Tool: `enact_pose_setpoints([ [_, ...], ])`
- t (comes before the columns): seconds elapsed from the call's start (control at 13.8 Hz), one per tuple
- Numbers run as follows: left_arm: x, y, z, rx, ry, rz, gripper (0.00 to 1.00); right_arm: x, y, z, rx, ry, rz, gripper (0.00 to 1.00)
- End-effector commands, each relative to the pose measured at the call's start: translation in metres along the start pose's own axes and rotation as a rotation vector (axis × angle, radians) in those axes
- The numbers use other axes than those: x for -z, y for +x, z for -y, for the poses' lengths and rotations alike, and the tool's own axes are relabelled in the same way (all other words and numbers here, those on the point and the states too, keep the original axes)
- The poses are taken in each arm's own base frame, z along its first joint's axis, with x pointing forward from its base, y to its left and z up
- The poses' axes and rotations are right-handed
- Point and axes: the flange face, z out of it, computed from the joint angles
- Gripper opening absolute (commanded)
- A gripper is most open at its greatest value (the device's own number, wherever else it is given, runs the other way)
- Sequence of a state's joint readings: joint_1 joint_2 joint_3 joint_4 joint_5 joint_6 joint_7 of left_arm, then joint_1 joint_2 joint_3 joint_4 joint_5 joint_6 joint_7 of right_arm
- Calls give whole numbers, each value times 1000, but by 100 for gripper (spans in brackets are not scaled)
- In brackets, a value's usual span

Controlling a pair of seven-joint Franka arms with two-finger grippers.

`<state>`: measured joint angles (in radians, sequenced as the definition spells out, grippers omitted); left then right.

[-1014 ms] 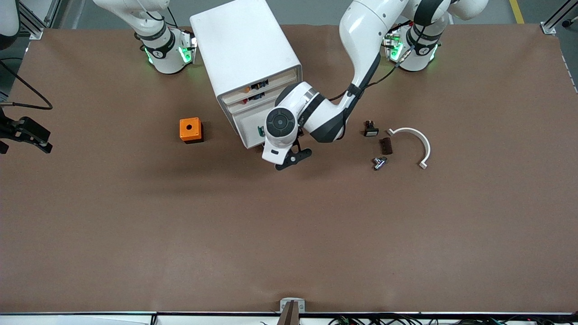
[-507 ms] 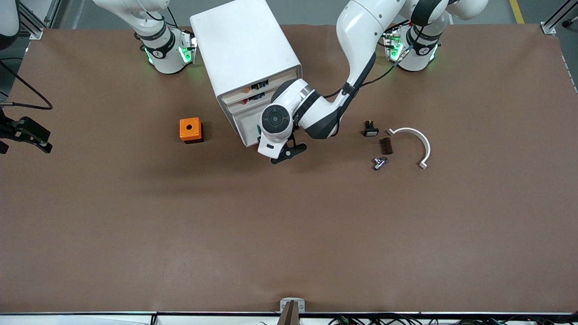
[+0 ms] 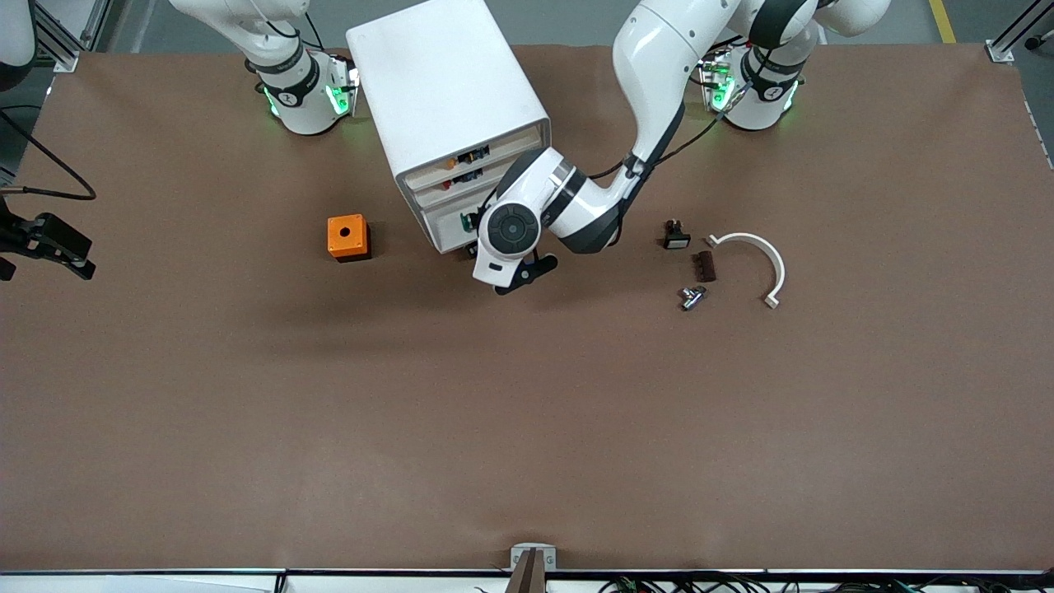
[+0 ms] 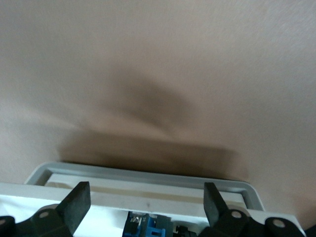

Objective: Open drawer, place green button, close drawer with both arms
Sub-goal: 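Push the drawer shut into the cabinet with the left gripper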

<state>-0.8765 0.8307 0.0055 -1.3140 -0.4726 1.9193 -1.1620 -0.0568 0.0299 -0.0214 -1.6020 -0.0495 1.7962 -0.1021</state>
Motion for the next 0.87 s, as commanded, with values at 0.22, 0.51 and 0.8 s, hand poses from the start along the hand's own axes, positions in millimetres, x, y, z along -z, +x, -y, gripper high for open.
enact_pose_setpoints([
  [0.22, -27, 4, 8, 34, -13, 150, 100, 6, -1, 0, -6, -22, -6, 100],
  [0.51, -41, 2, 11, 55, -11, 229, 100, 5, -1, 1, -5, -20, -4, 100],
  [0.8, -56, -6, 16, 81, 15, 308, 100, 5, -1, 1, -6, -20, -4, 100],
])
